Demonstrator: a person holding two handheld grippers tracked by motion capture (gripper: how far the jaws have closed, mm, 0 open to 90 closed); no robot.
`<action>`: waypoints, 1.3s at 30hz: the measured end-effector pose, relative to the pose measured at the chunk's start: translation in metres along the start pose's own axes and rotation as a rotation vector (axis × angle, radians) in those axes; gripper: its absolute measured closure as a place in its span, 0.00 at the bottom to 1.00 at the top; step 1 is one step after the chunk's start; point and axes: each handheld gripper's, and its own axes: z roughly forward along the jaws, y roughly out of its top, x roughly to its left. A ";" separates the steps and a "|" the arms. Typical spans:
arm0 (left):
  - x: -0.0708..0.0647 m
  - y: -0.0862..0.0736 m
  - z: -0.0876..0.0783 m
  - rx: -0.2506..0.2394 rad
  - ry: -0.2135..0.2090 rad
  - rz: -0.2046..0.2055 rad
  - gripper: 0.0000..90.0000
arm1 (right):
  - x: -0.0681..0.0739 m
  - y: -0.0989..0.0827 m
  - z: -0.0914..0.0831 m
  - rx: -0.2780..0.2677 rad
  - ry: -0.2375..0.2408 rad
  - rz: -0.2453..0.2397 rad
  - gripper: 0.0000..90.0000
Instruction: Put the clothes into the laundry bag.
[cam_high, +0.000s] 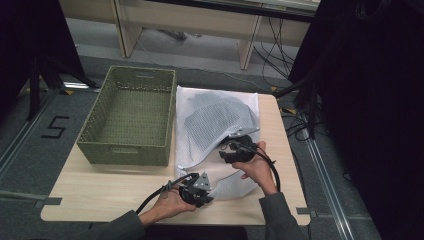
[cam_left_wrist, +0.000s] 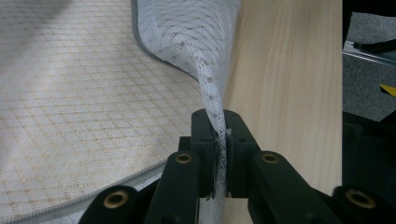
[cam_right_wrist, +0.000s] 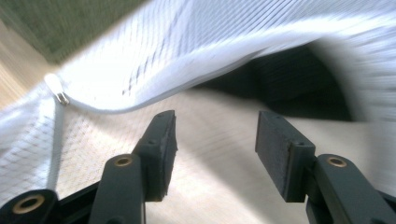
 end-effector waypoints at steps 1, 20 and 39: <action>0.000 0.000 0.000 0.000 0.000 0.000 0.90 | -0.005 0.001 -0.011 -0.019 -0.026 -0.010 0.55; 0.021 -0.010 -0.087 -0.137 0.139 -0.100 0.47 | -0.033 0.007 0.004 -0.059 -0.287 -0.210 0.99; 0.031 -0.039 -0.122 -0.150 0.203 -0.142 0.43 | -0.028 -0.035 0.016 0.230 -0.071 -0.111 0.66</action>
